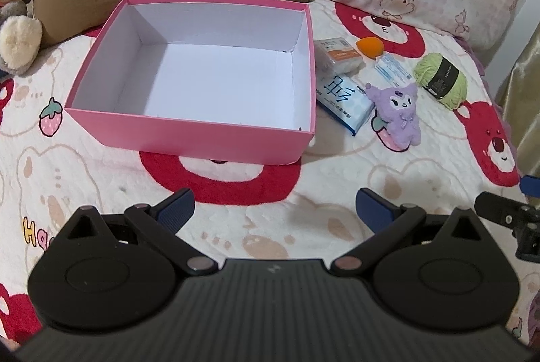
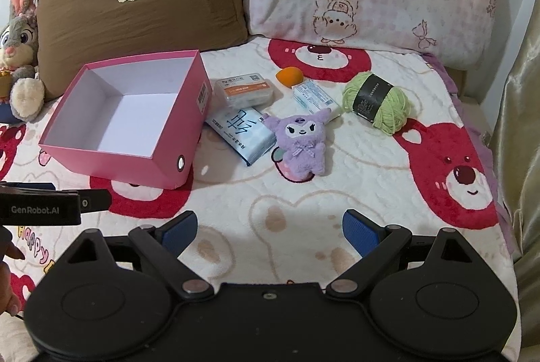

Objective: Organize objects

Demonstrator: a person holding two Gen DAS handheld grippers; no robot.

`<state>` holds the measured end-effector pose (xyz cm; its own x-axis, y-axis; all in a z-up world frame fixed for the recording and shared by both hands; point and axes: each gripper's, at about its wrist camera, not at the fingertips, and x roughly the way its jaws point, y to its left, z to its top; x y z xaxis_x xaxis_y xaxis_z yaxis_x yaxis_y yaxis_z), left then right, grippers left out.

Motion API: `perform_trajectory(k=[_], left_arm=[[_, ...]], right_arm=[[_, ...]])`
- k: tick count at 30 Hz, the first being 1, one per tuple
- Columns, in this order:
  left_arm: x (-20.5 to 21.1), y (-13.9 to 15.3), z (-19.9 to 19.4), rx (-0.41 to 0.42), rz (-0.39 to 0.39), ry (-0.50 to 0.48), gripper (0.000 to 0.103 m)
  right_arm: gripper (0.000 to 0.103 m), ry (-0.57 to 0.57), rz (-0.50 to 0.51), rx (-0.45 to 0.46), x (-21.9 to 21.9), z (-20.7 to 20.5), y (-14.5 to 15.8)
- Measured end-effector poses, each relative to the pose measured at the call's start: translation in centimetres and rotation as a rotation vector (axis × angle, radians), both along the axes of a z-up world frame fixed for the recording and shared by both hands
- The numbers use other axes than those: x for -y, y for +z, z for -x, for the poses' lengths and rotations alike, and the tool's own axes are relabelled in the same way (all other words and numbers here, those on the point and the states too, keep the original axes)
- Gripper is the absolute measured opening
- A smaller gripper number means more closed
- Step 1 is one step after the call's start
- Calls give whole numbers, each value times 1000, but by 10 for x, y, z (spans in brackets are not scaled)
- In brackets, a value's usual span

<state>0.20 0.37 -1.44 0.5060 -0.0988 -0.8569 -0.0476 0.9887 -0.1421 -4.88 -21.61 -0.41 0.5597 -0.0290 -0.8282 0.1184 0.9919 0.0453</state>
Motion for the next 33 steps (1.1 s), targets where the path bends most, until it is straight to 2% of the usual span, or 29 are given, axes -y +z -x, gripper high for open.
perform_trajectory(k=[7,13,25,33], left_arm=[[-1,1,-1,1,-5,-2,103],[3,-1,-4,-12,-35,-33,103],[3,-4,-6,-31,0,-42,103],[7,2,-5,-30,-12,-59,103]], right_arm=[[95,-23,19,-21,5,-2,-6],[95,7,-8,-2,9,-4,-5],[95,17,31,37,20,-2,-6],[95,51,50,29,13,-2,-6]])
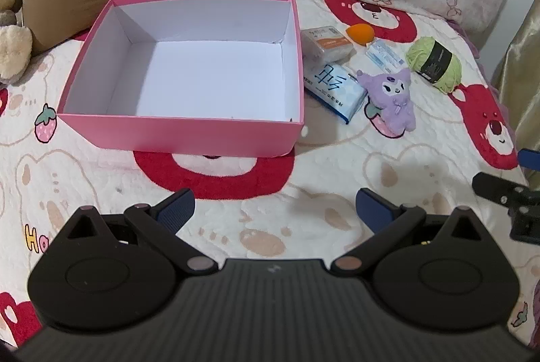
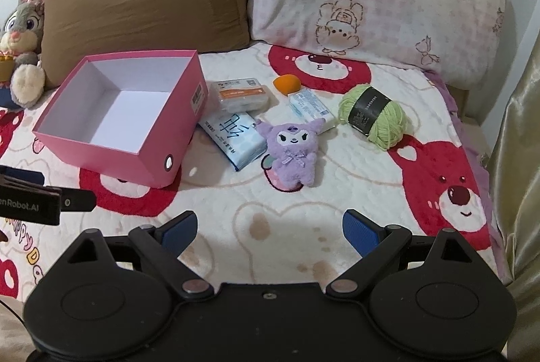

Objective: Organize objects

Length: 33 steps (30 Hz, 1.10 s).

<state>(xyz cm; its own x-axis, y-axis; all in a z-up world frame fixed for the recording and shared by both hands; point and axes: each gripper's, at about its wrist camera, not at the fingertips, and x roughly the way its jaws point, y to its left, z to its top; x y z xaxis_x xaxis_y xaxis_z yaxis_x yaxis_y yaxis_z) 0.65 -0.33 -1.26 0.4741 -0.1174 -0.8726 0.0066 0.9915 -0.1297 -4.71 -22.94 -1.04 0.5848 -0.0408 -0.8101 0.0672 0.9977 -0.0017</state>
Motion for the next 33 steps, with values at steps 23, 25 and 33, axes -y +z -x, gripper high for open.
perform_trajectory(k=[23,25,33], left_arm=[[79,67,-41,197,-66,-106,100],[89,63,-54,175,-23,-133,99],[133,32,-94,93,58,-243,92]], right_arm=[[95,65,-89,157,73,-5,26],[95,82,-74,157,76,-8,24],[93,143,-43,175,73,-23,8]])
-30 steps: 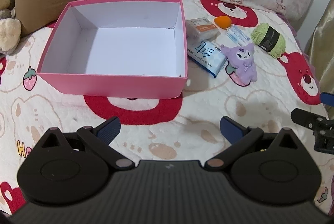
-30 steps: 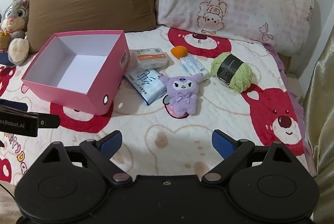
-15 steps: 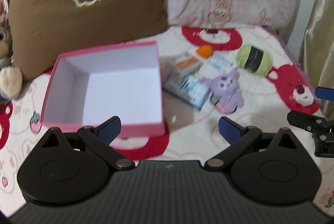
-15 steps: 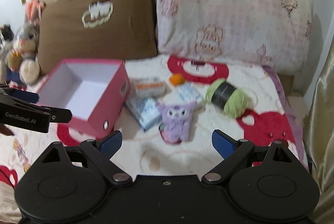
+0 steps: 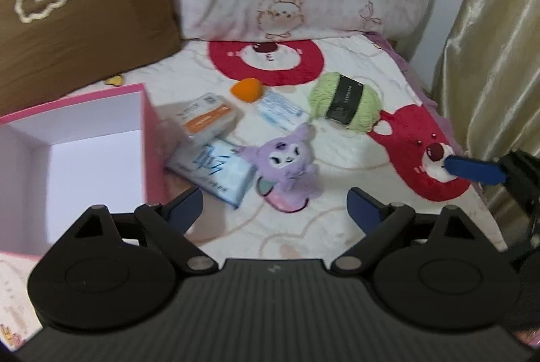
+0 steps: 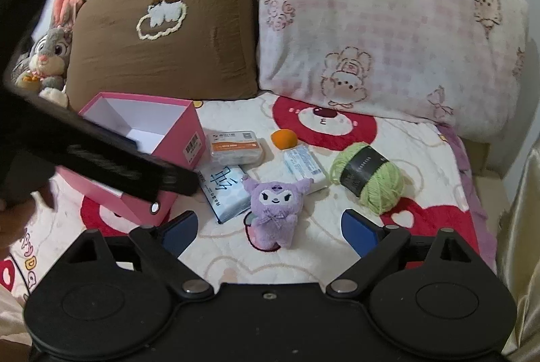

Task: Organize objects
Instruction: 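Move the left tool toward the purple plush doll and close on it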

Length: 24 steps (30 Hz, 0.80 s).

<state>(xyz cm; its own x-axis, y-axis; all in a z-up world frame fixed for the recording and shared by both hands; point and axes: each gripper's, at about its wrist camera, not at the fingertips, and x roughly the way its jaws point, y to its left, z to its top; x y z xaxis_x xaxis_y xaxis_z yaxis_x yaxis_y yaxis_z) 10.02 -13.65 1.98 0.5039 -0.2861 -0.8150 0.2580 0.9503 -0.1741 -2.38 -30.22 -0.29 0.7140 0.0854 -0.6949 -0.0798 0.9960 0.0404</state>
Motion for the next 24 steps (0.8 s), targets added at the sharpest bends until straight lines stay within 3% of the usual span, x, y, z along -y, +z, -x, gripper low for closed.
perform_trajectory(k=[6,10,11,13,18,22,24], left_arm=[[13,-27,-27,-53,45,24,90],[23,-47,-43,-39,-22,42,85],[24,-52,-47,-47,-4,35,85],[22,-63,-54,-58,45,29,83],[25,-92,-65,-82,58,37,81],[33,-108,-77,-49,4,39,76],[32,-116,-84,-75,53,38,67]], right_arm=[[87,95,47,1,-10,-12,-17],[86,124,36,-21,-10,-26,-36],[78,157,60,-28,-12,-30,-43],[76,146,94,-27,-13,-38,-56],[75,114,7,-36,3,-59,-89],[77,133,9,-2,3,-63,-110],[77,95,-23,5,5,-69,-121]])
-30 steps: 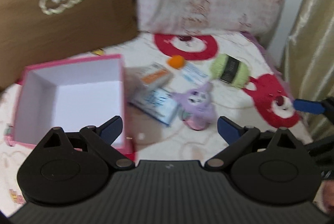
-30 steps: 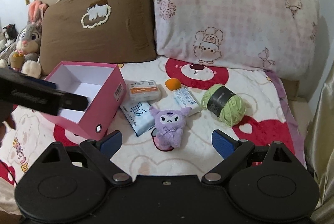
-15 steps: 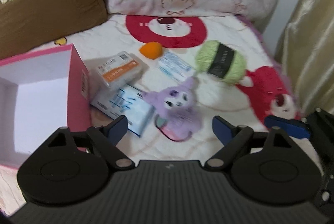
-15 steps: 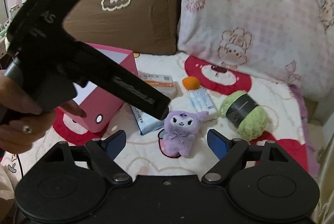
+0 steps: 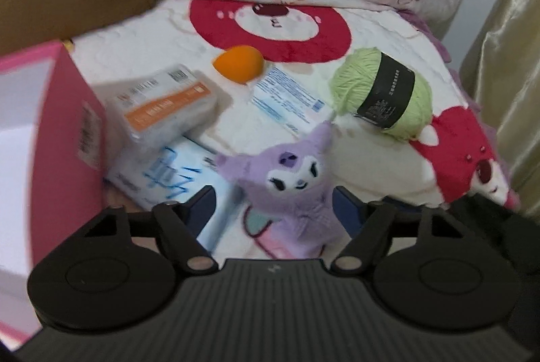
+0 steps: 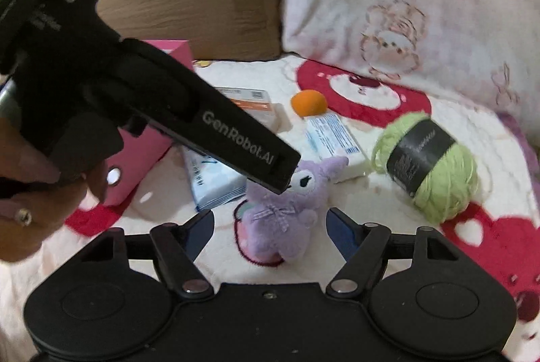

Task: Organize objects
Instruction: 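Move the left tool toward the purple plush doll and close on it, then lift the purple plush doll with the left tool and carry it over the pink box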

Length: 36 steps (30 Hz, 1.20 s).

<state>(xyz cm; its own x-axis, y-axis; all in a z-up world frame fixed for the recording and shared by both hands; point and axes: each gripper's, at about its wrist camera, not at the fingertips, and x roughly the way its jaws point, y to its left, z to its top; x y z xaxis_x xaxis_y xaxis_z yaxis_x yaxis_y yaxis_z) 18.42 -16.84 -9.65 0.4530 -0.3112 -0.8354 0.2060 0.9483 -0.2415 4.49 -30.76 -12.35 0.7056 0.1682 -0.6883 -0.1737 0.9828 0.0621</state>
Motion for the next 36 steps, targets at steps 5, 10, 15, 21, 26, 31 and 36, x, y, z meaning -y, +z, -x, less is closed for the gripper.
perform_trajectory(k=[5,10,15,21,26,31,36], left_arm=[[-1,-20,-5,-32,40,-4,55],[-5,-35,-2,-53,97,-3,45],[-11,-44,1,-46,154,18,44],[-22,-63,1,-114,297,82,42],[-19,-67,8,-72,324,66,36],[-15,-58,17,-23,301,24,35],[-15,-50,27,-14,277,13,35]], right_arm=[[77,-19,2,16,-3,-10,-21],[75,-21,76,-12,-8,-20,-40],[64,-50,19,-17,-4,-19,-48],[53,-89,23,-21,-7,-18,-59],[49,-130,-1,-14,-6,-15,-58],[49,-164,-29,-22,-6,-10,-52],[49,-183,-53,-29,-9,-4,-44]])
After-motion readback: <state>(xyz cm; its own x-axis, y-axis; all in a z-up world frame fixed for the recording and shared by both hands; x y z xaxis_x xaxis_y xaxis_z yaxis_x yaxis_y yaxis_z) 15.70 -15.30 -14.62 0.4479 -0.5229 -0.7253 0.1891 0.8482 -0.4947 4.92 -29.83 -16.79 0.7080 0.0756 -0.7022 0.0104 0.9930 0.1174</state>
